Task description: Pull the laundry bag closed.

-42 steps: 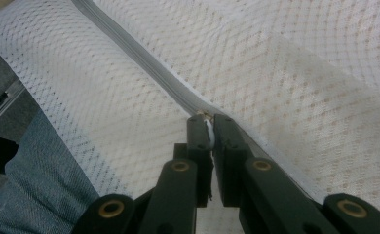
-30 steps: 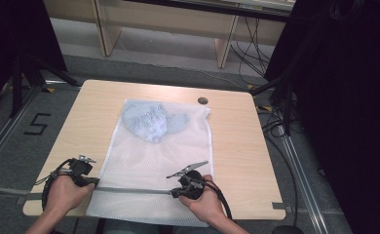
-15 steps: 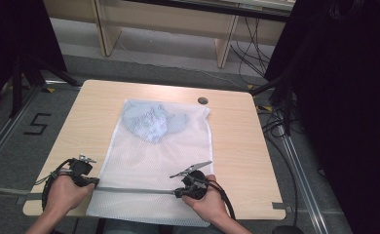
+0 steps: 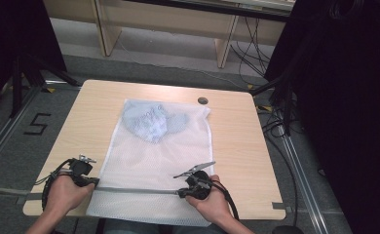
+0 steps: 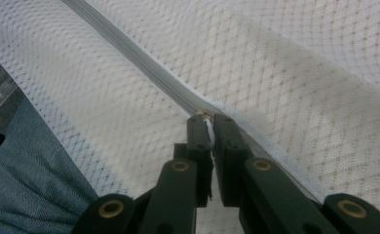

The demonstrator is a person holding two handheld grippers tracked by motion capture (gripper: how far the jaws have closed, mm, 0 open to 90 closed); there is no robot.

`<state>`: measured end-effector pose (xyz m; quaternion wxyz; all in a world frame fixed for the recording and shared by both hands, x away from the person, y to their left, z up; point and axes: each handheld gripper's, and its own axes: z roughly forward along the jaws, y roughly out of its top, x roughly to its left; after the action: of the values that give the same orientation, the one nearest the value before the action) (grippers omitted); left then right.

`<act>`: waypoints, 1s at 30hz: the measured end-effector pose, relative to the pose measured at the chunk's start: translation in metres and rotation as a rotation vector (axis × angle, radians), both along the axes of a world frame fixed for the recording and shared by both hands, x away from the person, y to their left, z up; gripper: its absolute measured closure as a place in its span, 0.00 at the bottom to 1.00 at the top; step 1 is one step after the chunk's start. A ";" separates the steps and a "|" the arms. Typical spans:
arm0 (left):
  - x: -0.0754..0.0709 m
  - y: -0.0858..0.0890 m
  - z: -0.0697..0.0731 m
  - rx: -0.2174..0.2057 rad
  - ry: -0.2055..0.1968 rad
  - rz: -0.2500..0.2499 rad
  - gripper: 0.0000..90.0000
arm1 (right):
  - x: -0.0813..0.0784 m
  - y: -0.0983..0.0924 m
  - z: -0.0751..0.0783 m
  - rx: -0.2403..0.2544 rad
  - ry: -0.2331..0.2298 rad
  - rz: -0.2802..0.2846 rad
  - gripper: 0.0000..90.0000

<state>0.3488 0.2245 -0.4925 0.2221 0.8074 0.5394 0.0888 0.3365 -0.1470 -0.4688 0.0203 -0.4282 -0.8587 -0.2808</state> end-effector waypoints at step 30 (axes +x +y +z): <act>0.000 0.000 0.000 0.000 0.000 0.001 1.00 | 0.001 -0.019 0.000 -0.007 -0.006 -0.031 0.97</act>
<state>0.3487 0.2243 -0.4925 0.2221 0.8071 0.5397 0.0891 0.3373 -0.1662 -0.4685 0.0116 -0.4407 -0.8530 -0.2793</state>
